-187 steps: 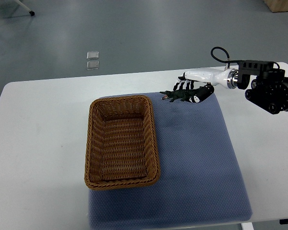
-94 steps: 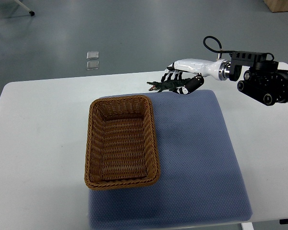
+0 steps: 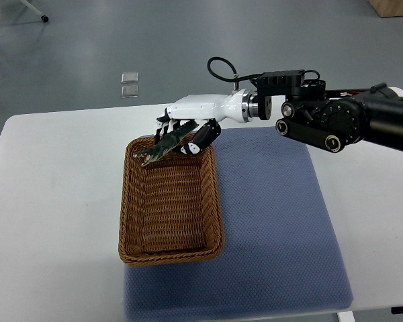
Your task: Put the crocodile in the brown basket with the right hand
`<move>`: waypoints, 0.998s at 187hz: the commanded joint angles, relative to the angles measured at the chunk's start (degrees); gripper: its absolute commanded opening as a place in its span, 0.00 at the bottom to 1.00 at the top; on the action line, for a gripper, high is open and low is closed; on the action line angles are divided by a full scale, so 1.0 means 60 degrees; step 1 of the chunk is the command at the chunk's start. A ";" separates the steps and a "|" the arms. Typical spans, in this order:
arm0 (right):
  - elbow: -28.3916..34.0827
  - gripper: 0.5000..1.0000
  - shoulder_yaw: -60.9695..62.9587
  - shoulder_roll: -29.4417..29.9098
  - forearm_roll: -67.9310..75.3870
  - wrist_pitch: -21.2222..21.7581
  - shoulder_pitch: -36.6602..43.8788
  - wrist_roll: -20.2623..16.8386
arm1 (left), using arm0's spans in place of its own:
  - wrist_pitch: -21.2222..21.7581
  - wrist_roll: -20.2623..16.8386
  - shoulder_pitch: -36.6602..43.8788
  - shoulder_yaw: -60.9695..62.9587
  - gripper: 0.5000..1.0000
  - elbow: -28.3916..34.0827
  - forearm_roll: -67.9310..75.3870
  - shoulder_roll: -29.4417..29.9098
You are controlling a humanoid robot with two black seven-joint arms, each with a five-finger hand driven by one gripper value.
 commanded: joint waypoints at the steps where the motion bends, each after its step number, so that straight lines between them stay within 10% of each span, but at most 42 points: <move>1: -0.0005 0.00 -0.0005 0.0275 -0.0363 -0.0041 -0.0300 0.0000 | 0.0001 0.0000 0.0000 0.0000 1.00 0.0001 0.0000 0.0000; 24: -0.0064 0.03 -0.0020 0.0290 -0.0378 -0.0026 -0.0505 0.0000 | 0.0001 0.0000 0.0000 0.0000 1.00 -0.0014 0.0000 0.0000; 54: -0.0137 0.83 0.0009 0.0261 -0.0363 -0.0041 -0.0710 0.0000 | 0.0001 0.0000 0.0000 0.0000 1.00 0.0001 0.0000 0.0000; 128: -0.0533 0.86 0.1108 -0.0472 -0.0041 0.0311 -0.1033 0.0000 | 0.0001 0.0000 0.0000 0.0000 1.00 0.0001 0.0000 0.0000; 187: -0.0533 0.86 0.3246 -0.1687 0.1804 0.3225 -0.1281 0.0000 | 0.0001 0.0000 0.0000 0.0000 1.00 0.0001 0.0000 0.0000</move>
